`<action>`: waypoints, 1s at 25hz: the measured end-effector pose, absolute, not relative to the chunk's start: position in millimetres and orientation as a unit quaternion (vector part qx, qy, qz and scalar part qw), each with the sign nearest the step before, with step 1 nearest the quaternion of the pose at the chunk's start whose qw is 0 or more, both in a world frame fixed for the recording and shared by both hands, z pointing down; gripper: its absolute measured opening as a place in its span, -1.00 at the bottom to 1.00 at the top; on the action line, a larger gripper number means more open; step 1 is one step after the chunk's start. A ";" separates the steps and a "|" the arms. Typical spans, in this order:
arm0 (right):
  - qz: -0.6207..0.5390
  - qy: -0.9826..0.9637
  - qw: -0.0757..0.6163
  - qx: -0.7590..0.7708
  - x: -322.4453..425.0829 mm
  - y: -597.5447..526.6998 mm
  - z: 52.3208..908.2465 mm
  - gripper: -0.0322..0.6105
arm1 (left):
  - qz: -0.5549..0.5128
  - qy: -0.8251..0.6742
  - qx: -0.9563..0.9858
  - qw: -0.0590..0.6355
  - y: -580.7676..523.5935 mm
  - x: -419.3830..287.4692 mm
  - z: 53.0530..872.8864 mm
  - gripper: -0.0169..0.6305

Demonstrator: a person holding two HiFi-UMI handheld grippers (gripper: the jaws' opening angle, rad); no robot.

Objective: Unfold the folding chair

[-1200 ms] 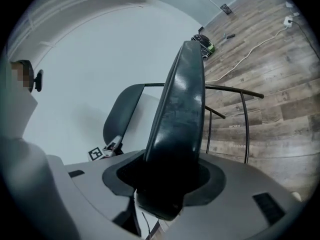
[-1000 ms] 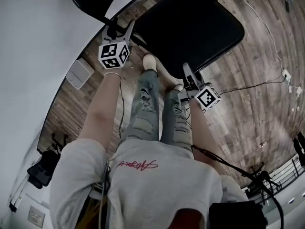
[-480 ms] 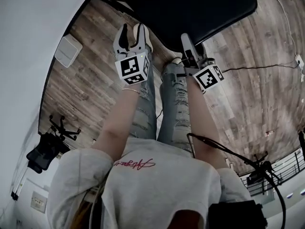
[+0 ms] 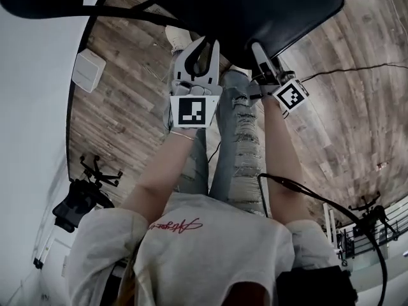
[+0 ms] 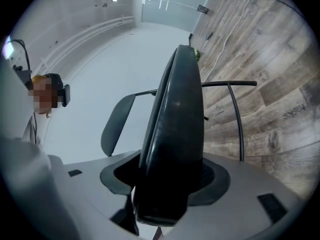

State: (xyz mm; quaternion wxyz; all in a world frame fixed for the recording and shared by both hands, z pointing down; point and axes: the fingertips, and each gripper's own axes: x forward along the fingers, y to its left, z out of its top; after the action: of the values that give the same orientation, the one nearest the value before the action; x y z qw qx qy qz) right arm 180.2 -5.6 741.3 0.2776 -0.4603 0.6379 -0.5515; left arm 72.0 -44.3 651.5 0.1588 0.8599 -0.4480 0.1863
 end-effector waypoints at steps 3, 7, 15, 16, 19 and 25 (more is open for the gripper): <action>-0.567 0.623 0.282 -0.459 188.4 12.8 773.8 -0.11 | 0.181 -0.439 0.864 0.167 -39.3 84.0 662.9 -0.78; -0.535 0.642 0.296 -0.462 195.6 18.9 774.9 -0.10 | 0.195 -0.410 0.874 0.175 -21.0 101.9 674.5 -0.78; -0.495 0.656 0.334 -0.462 200.2 20.7 767.9 -0.10 | 0.199 -0.377 0.888 0.172 -13.4 134.1 689.4 -0.78; -0.490 0.657 0.339 -0.461 200.5 19.8 766.9 -0.10 | 0.196 -0.372 0.891 0.170 -14.1 138.1 690.9 -0.78; -0.481 0.656 0.359 -0.458 200.7 22.4 764.5 -0.10 | 0.187 -0.362 0.897 0.170 -15.2 143.9 696.0 -0.78; -0.502 0.681 0.313 -0.432 203.7 43.7 764.7 -0.05 | 0.188 -0.356 0.899 0.170 -6.9 149.2 696.0 -0.78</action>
State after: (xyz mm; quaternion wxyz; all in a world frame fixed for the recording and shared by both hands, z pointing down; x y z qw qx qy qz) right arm 203.7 43.7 764.7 0.3129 -0.4321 0.6806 -0.5023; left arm 149.2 -6.9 696.0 0.1695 0.8994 -0.3561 0.1885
